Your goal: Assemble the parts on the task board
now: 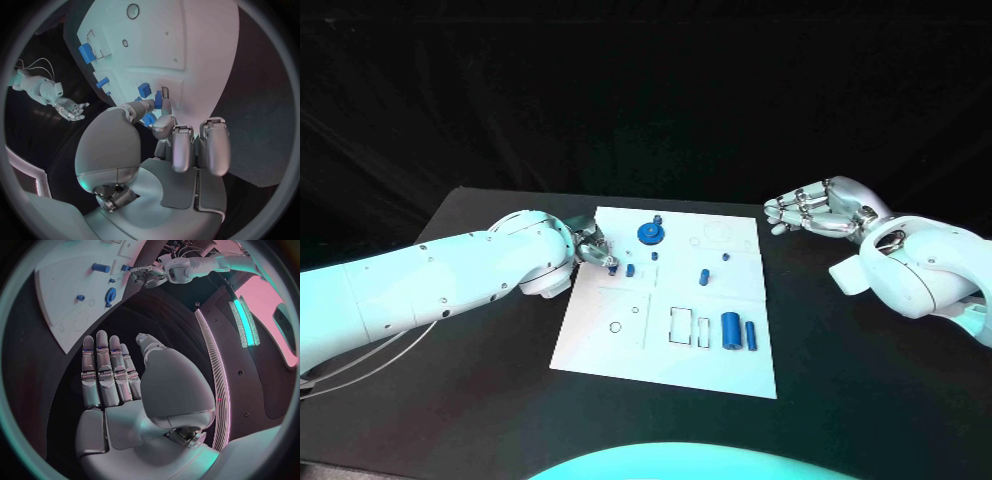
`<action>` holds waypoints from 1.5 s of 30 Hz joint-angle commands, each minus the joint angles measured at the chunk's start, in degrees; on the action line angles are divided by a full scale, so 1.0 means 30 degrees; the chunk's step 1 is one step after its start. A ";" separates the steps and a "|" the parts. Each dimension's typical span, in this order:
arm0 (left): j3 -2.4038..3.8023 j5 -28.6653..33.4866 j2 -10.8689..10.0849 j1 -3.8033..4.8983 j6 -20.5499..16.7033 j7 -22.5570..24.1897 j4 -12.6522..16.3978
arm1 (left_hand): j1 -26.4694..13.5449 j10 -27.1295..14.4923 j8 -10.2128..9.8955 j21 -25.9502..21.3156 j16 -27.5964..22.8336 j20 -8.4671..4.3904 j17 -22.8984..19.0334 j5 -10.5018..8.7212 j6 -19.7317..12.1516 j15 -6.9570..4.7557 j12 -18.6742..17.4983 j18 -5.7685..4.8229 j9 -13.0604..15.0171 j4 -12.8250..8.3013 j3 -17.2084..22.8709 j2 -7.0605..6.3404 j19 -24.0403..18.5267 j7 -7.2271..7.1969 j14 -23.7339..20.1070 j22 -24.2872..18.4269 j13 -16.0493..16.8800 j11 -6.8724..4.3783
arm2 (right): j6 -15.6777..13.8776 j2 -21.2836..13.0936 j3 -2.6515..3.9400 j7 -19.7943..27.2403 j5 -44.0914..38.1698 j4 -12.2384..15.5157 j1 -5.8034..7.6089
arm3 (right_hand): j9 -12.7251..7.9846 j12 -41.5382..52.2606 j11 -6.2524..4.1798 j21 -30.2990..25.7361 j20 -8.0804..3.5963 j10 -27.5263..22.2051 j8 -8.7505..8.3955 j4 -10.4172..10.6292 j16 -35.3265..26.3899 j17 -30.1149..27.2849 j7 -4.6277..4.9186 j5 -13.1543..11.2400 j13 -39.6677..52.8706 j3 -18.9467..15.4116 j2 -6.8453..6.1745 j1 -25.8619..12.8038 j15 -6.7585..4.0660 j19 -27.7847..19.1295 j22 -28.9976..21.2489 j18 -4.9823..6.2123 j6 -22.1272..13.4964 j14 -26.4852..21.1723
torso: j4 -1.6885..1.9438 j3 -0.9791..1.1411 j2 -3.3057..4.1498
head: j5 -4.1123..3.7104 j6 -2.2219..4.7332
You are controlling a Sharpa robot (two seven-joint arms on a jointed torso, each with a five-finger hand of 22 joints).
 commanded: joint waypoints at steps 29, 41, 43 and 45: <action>0.0013 -0.1809 -0.0619 -0.1212 -0.4277 0.1486 0.0771 | 0.0912 0.0135 0.0156 0.0126 -0.0047 -0.0123 0.2953 0.0034 0.0332 0.0016 0.0155 -0.0200 0.0074 -0.1152 0.1271 0.0707 0.0478 -0.0204 0.1465 0.1159 0.0280 -0.0018 | 0.0133 -0.0116 0.0006 0.0275 0.0050 0.0087 -0.0011 | -0.0023 0.0101 -0.0005 0.0068 0.0030 -0.0157 -0.0009 0.0118 -0.0012 -0.0029 0.0071 0.0099 -0.0031 0.0035 0.0121 -0.0144 0.0047 -0.0136 -0.0041 0.0154 -0.0063 -0.0135 | -0.0036 -0.0008 0.0035 | 0.0107 0.0059; 0.0013 -0.2144 -0.0537 -0.1223 -0.2689 0.0782 0.0648 | 0.0916 0.0165 0.0171 0.0159 -0.0053 -0.0129 0.2946 0.0032 0.0350 0.0014 0.0185 -0.0212 0.0078 -0.1167 0.1286 0.0682 0.0504 -0.0208 0.1463 0.1220 0.0316 -0.0020 | 0.0131 -0.0139 0.0006 0.0265 0.0049 0.0115 -0.0011 | -0.0023 0.0101 -0.0005 0.0068 0.0030 -0.0157 -0.0009 0.0118 -0.0012 -0.0029 0.0071 0.0099 -0.0031 0.0035 0.0121 -0.0144 0.0047 -0.0136 -0.0041 0.0154 -0.0063 -0.0135 | -0.0016 -0.0012 0.0026 | 0.0091 0.0000; 0.0013 -0.2211 -0.0516 -0.1223 -0.2508 0.0680 0.0621 | 0.0916 0.0165 0.0171 0.0159 -0.0053 -0.0129 0.2946 0.0032 0.0350 0.0014 0.0185 -0.0212 0.0078 -0.1167 0.1286 0.0682 0.0504 -0.0208 0.1463 0.1220 0.0316 -0.0020 | 0.0135 -0.0135 0.0006 0.0266 0.0048 0.0116 -0.0011 | -0.0023 0.0101 -0.0005 0.0068 0.0030 -0.0157 -0.0009 0.0118 -0.0012 -0.0029 0.0071 0.0099 -0.0031 0.0035 0.0121 -0.0144 0.0047 -0.0136 -0.0041 0.0154 -0.0063 -0.0135 | -0.0011 -0.0026 0.0019 | 0.0112 -0.0017; 0.0013 -0.2309 -0.0484 -0.1223 -0.2329 0.0585 0.0562 | 0.0916 0.0165 0.0171 0.0159 -0.0053 -0.0129 0.2946 0.0032 0.0350 0.0014 0.0185 -0.0212 0.0078 -0.1167 0.1286 0.0682 0.0504 -0.0208 0.1463 0.1220 0.0316 -0.0020 | 0.0141 -0.0129 0.0006 0.0269 0.0048 0.0121 -0.0011 | -0.0023 0.0101 -0.0005 0.0068 0.0030 -0.0157 -0.0009 0.0118 -0.0012 -0.0029 0.0071 0.0099 -0.0031 0.0035 0.0121 -0.0144 0.0047 -0.0136 -0.0041 0.0154 -0.0063 -0.0135 | -0.0016 -0.0023 0.0017 | 0.0107 -0.0002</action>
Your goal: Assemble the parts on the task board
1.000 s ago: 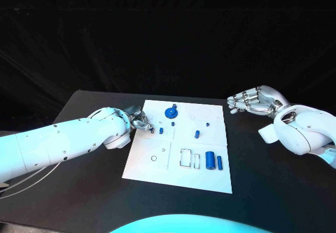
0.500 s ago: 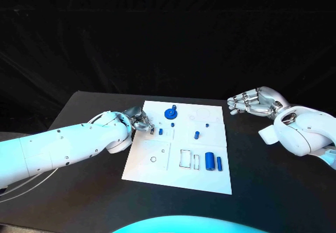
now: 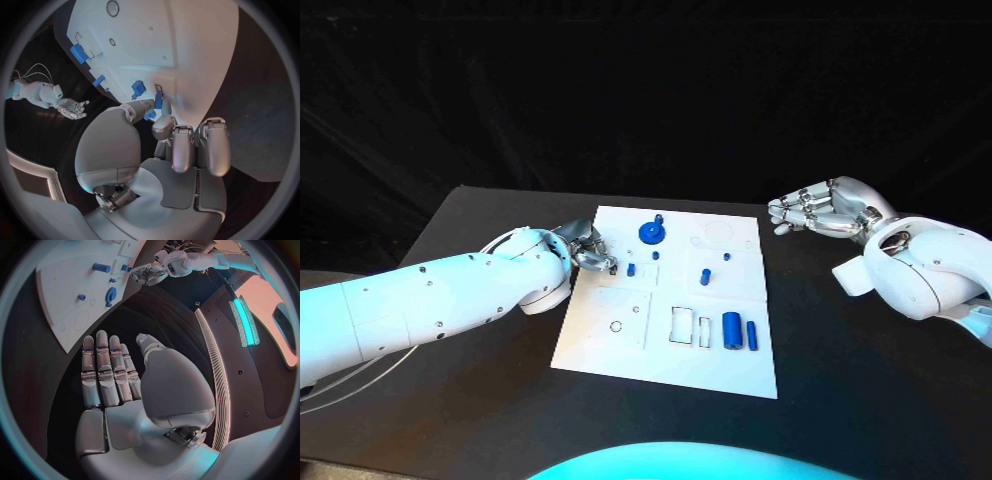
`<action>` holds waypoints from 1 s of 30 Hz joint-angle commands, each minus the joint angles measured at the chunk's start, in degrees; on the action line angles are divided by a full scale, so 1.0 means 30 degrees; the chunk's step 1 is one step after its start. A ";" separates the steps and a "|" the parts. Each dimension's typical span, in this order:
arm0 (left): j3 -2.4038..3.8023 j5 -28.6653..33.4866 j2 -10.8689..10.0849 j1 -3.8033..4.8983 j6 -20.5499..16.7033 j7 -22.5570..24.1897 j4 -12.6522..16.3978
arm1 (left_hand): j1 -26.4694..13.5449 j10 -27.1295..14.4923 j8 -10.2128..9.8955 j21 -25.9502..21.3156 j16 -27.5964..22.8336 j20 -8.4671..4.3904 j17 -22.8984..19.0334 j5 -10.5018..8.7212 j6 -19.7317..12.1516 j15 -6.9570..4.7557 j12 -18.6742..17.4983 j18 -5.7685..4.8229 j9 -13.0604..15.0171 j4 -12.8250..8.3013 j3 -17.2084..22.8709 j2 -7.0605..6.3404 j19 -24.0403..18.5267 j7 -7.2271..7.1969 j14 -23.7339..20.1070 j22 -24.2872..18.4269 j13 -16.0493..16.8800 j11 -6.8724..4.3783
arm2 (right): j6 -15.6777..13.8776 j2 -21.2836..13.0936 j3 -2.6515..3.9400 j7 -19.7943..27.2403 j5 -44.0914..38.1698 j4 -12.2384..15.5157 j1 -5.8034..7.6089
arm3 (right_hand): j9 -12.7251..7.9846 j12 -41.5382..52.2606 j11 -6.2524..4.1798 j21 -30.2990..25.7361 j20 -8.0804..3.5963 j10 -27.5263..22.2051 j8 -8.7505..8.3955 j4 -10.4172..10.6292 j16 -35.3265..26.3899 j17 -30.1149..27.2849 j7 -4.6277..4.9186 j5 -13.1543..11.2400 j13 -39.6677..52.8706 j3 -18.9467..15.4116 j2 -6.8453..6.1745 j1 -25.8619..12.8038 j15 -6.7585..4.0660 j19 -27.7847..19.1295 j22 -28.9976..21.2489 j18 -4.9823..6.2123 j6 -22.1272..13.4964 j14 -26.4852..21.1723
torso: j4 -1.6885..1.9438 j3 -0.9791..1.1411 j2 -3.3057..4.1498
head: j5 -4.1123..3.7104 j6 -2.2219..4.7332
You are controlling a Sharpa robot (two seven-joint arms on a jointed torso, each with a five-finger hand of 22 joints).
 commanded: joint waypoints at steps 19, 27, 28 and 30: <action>0.0008 -0.0558 0.0225 -0.0027 0.1674 -0.0494 -0.0177 | 0.0916 0.0158 0.0156 0.0084 -0.0055 -0.0130 0.2954 0.0064 0.0342 0.0006 0.0095 -0.0219 0.0072 -0.1176 0.1294 0.0632 0.0517 -0.0202 0.1461 0.1236 0.0059 0.0011 | 0.0175 0.0032 0.0006 0.0200 -0.0020 -0.0002 -0.0009 | -0.0023 0.0101 -0.0005 0.0068 0.0030 -0.0157 -0.0009 0.0120 -0.0012 -0.0017 0.0071 0.0103 -0.0019 0.0034 0.0046 -0.0069 0.0047 -0.0136 -0.0018 0.0155 -0.0063 -0.0135 | 0.0023 -0.0007 -0.0012 | -0.0042 -0.0078; 0.0008 -0.0567 0.0145 -0.0028 0.1903 -0.0303 -0.0004 | 0.0910 0.0199 0.0175 0.0104 -0.0057 -0.0129 0.2952 0.0059 0.0363 0.0006 0.0160 -0.0227 0.0079 -0.1191 0.1295 0.0571 0.0533 -0.0208 0.1461 0.1274 0.0151 0.0010 | 0.0187 0.0046 0.0006 0.0205 -0.0020 -0.0030 -0.0014 | -0.0023 0.0101 -0.0005 0.0068 0.0030 -0.0157 -0.0009 0.0120 -0.0012 -0.0017 0.0071 0.0103 -0.0019 0.0034 0.0046 -0.0069 0.0047 -0.0136 -0.0018 0.0155 -0.0063 -0.0135 | 0.0023 -0.0012 -0.0011 | -0.0038 -0.0101; 0.0008 -0.0567 0.0133 -0.0028 0.1935 -0.0283 0.0019 | 0.0909 0.0201 0.0179 0.0103 -0.0054 -0.0129 0.2955 0.0059 0.0367 0.0006 0.0161 -0.0227 0.0081 -0.1193 0.1296 0.0564 0.0533 -0.0209 0.1461 0.1272 0.0152 0.0009 | 0.0190 0.0051 0.0006 0.0206 -0.0020 -0.0035 -0.0016 | -0.0023 0.0101 -0.0005 0.0068 0.0030 -0.0157 -0.0009 0.0120 -0.0012 -0.0017 0.0071 0.0103 -0.0019 0.0034 0.0046 -0.0069 0.0047 -0.0136 -0.0018 0.0155 -0.0063 -0.0135 | 0.0022 -0.0014 -0.0014 | -0.0037 -0.0104; 0.0008 -0.0568 0.0114 -0.0028 0.1984 -0.0244 0.0053 | 0.0909 0.0201 0.0181 0.0103 -0.0053 -0.0129 0.2957 0.0059 0.0369 0.0006 0.0162 -0.0227 0.0081 -0.1193 0.1297 0.0561 0.0533 -0.0210 0.1462 0.1271 0.0153 0.0009 | 0.0197 0.0060 0.0006 0.0211 -0.0020 -0.0044 -0.0022 | -0.0023 0.0101 -0.0005 0.0068 0.0030 -0.0157 -0.0009 0.0120 -0.0012 -0.0017 0.0071 0.0103 -0.0019 0.0034 0.0046 -0.0069 0.0047 -0.0136 -0.0018 0.0155 -0.0063 -0.0135 | 0.0025 -0.0017 -0.0020 | -0.0022 -0.0115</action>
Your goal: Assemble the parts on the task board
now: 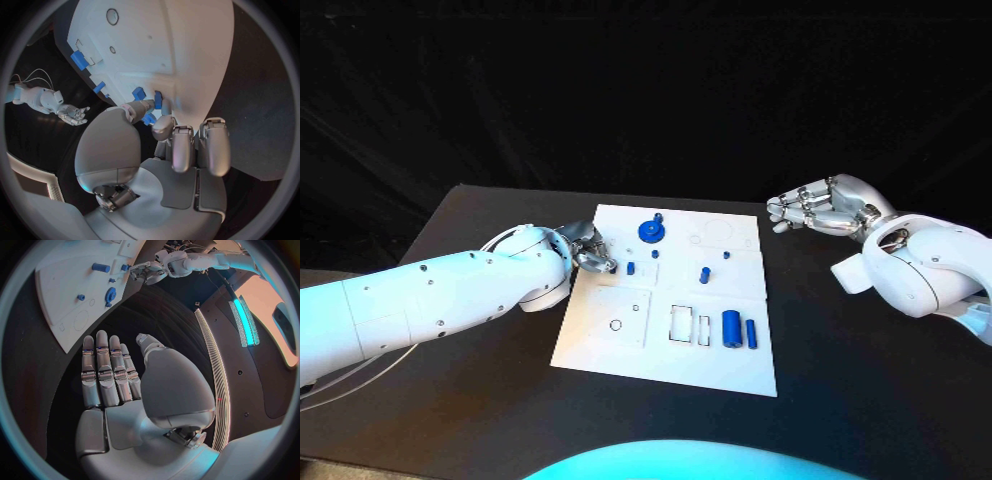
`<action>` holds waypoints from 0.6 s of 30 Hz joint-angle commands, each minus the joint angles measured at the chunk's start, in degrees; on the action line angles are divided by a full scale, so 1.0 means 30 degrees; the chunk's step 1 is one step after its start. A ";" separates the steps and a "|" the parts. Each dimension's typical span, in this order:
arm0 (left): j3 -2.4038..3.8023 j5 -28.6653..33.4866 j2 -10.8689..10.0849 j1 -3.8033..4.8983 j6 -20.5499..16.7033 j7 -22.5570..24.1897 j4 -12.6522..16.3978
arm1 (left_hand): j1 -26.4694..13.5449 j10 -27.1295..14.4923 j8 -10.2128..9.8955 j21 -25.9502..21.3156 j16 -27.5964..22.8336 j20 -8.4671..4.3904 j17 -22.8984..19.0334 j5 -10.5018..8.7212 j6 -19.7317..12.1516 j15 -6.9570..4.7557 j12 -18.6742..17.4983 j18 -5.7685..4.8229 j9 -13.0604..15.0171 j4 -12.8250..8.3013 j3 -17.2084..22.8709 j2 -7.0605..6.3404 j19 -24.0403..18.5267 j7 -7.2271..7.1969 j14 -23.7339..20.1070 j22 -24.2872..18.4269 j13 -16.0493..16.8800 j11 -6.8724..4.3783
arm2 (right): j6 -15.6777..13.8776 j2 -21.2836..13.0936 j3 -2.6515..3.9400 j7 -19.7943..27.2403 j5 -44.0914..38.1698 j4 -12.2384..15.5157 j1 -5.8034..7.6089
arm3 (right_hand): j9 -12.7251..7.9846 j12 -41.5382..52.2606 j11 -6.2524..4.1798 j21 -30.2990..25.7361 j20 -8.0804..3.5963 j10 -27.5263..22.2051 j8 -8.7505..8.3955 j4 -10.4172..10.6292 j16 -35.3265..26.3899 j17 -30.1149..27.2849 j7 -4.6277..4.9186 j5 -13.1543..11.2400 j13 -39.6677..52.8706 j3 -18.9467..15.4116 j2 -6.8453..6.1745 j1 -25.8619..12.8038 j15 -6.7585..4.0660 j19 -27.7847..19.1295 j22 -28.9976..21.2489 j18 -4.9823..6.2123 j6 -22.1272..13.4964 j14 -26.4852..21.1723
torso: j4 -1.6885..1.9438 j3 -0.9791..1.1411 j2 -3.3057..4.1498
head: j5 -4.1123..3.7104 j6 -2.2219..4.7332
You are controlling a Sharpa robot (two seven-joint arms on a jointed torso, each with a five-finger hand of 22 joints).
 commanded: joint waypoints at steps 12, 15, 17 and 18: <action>-0.0044 -0.0136 -0.0056 -0.0062 0.0780 0.0067 0.0146 | 0.0811 0.0105 0.0162 0.0136 -0.0053 -0.0129 0.2961 0.0062 0.0399 0.0005 0.0072 -0.0236 0.0048 -0.1210 0.1316 0.0608 0.0550 -0.0221 0.1461 0.1318 0.0007 -0.0025 | 0.0210 0.0056 0.0000 0.0208 -0.0027 -0.0034 -0.0043 | -0.0023 0.0101 -0.0005 0.0068 0.0030 -0.0157 -0.0009 0.0121 -0.0012 -0.0021 0.0071 0.0104 -0.0023 0.0034 0.0047 -0.0071 0.0047 -0.0136 -0.0021 0.0155 -0.0063 -0.0135 | -0.0008 0.0007 0.0024 | 0.0059 -0.0024; -0.0044 -0.0092 -0.0033 -0.0062 0.0825 0.0065 0.0133 | 0.0812 0.0101 0.0169 0.0129 -0.0055 -0.0128 0.2960 0.0063 0.0404 0.0004 0.0060 -0.0233 0.0052 -0.1210 0.1322 0.0601 0.0545 -0.0223 0.1460 0.1305 -0.0010 -0.0026 | 0.0208 0.0061 0.0000 0.0210 -0.0027 -0.0033 -0.0046 | -0.0023 0.0101 -0.0005 0.0068 0.0030 -0.0157 -0.0009 0.0121 -0.0012 -0.0021 0.0071 0.0104 -0.0023 0.0034 0.0047 -0.0071 0.0047 -0.0136 -0.0021 0.0155 -0.0063 -0.0135 | -0.0012 0.0015 0.0014 | 0.0081 -0.0036; -0.0044 0.0001 -0.0005 -0.0061 0.0884 0.0026 0.0110 | 0.0735 0.0107 0.0198 0.0128 -0.0057 -0.0125 0.2958 0.0062 0.0413 0.0006 0.0055 -0.0233 0.0069 -0.1133 0.1336 0.0582 0.0544 -0.0222 0.1460 0.1302 -0.0010 -0.0021 | 0.0206 0.0062 0.0000 0.0210 -0.0027 -0.0030 -0.0048 | -0.0023 0.0114 -0.0007 0.0073 0.0033 -0.0168 -0.0008 0.0126 -0.0008 -0.0044 0.0067 0.0144 -0.0027 0.0025 0.0060 -0.0084 0.0046 -0.0134 -0.0072 0.0157 -0.0071 -0.0135 | -0.0023 0.0018 0.0002 | 0.0093 -0.0051; -0.0043 0.0039 0.0008 -0.0061 0.0920 0.0000 0.0097 | 0.0644 0.0101 0.0232 0.0128 -0.0058 -0.0121 0.2957 0.0058 0.0417 0.0007 0.0027 -0.0233 0.0091 -0.1042 0.1340 0.0560 0.0545 -0.0229 0.1460 0.1304 -0.0041 -0.0025 | 0.0204 0.0060 0.0000 0.0210 -0.0027 -0.0027 -0.0048 | -0.0023 0.0114 -0.0007 0.0073 0.0033 -0.0168 -0.0008 0.0126 -0.0008 -0.0044 0.0067 0.0144 -0.0027 0.0025 0.0060 -0.0084 0.0046 -0.0134 -0.0072 0.0157 -0.0071 -0.0135 | -0.0029 0.0018 0.0002 | 0.0098 -0.0036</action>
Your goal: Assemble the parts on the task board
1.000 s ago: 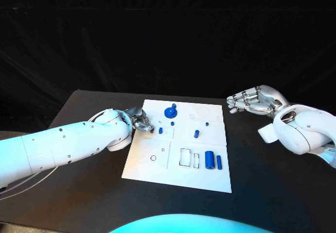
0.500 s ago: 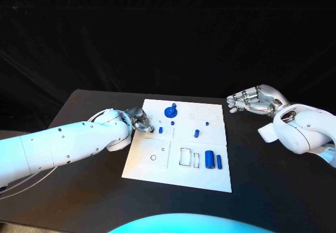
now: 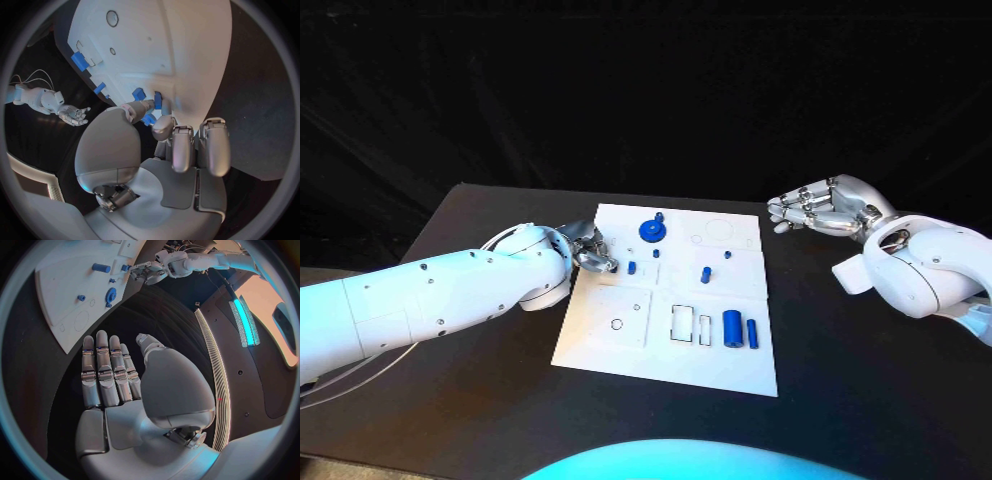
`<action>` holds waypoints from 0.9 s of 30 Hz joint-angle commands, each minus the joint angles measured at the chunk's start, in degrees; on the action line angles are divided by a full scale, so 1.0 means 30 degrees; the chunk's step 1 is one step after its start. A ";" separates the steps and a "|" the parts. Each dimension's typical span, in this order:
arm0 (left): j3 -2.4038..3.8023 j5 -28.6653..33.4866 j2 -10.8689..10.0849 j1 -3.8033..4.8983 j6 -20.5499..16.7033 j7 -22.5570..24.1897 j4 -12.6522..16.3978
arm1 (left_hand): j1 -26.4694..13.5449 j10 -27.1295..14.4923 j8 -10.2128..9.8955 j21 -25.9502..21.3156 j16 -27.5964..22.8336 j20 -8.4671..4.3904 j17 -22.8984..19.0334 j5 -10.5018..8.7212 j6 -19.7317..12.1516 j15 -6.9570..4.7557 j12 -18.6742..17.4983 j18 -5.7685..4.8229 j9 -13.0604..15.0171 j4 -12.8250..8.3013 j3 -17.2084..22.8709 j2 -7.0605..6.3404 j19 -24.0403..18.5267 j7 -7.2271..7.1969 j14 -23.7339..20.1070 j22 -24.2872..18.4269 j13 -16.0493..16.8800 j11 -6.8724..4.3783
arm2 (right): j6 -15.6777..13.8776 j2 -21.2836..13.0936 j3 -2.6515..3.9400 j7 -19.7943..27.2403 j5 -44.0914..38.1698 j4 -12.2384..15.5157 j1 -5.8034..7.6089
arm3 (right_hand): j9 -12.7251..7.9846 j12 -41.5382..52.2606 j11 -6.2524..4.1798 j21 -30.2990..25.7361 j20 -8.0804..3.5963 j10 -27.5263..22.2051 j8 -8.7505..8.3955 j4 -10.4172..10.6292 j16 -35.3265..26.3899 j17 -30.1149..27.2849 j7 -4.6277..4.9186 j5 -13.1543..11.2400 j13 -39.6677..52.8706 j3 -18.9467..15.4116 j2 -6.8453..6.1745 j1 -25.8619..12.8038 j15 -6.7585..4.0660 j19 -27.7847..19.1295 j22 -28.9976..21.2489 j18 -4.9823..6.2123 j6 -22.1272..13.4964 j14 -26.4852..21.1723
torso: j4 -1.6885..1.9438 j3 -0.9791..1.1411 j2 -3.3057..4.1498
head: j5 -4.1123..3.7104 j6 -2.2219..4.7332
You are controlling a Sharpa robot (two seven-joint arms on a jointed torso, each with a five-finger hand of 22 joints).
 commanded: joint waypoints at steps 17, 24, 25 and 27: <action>-0.0061 0.0607 0.0371 -0.0066 0.1520 -0.1108 -0.0359 | -0.0704 0.0231 0.0531 0.0034 -0.0053 -0.0261 0.2975 -0.0037 0.0633 -0.0261 0.0139 -0.0236 0.0413 0.1259 -0.1956 0.0301 0.0558 -0.0754 0.1468 0.1339 0.0120 -0.0376 | 0.0164 -0.0063 0.0007 0.0203 -0.0029 0.0080 -0.0014 | -0.0023 0.0114 -0.0008 0.0073 0.0033 -0.0168 -0.0008 0.0126 -0.0008 -0.0016 0.0068 0.0068 -0.0029 0.0025 0.0060 -0.0084 0.0046 -0.0133 -0.0020 0.0156 -0.0071 -0.0134 | -0.0040 0.0036 -0.0008 | 0.0016 0.0002; -0.0060 0.0676 0.0430 -0.0063 0.1416 -0.1269 -0.0433 | -0.0572 0.0232 0.0478 0.0042 -0.0052 -0.0290 0.2981 -0.0034 0.0827 -0.0278 0.0220 -0.0244 0.0354 0.2003 -0.4001 0.0636 0.0585 -0.0764 0.1470 0.1392 0.0233 -0.0396 | 0.0154 -0.0085 0.0008 0.0207 -0.0028 0.0115 -0.0014 | -0.0023 0.0114 -0.0008 0.0073 0.0033 -0.0168 -0.0008 0.0126 -0.0008 -0.0016 0.0068 0.0068 -0.0029 0.0025 0.0060 -0.0084 0.0046 -0.0133 -0.0020 0.0156 -0.0071 -0.0134 | -0.0028 0.0031 -0.0006 | -0.0031 0.0024; -0.0060 0.0683 0.0439 -0.0063 0.1393 -0.1276 -0.0435 | -0.0541 0.0234 0.0476 0.0043 -0.0051 -0.0291 0.2983 -0.0030 0.0845 -0.0281 0.0227 -0.0245 0.0351 0.2080 -0.4194 0.0675 0.0589 -0.0768 0.1471 0.1398 0.0244 -0.0399 | 0.0152 -0.0088 0.0008 0.0207 -0.0028 0.0121 -0.0014 | -0.0023 0.0114 -0.0008 0.0073 0.0033 -0.0168 -0.0008 0.0126 -0.0008 -0.0016 0.0068 0.0068 -0.0029 0.0025 0.0060 -0.0084 0.0046 -0.0133 -0.0020 0.0156 -0.0071 -0.0134 | -0.0022 0.0029 -0.0001 | -0.0038 0.0033; -0.0060 0.0691 0.0451 -0.0063 0.1344 -0.1283 -0.0440 | -0.0485 0.0243 0.0469 0.0042 -0.0052 -0.0292 0.2983 -0.0021 0.0869 -0.0284 0.0251 -0.0245 0.0343 0.2215 -0.4495 0.0749 0.0591 -0.0774 0.1471 0.1402 0.0278 -0.0404 | 0.0149 -0.0092 0.0008 0.0209 -0.0028 0.0131 -0.0014 | -0.0023 0.0114 -0.0008 0.0073 0.0033 -0.0168 -0.0008 0.0126 -0.0008 -0.0016 0.0068 0.0068 -0.0029 0.0025 0.0060 -0.0084 0.0046 -0.0133 -0.0020 0.0156 -0.0071 -0.0134 | -0.0020 0.0030 0.0003 | -0.0038 0.0045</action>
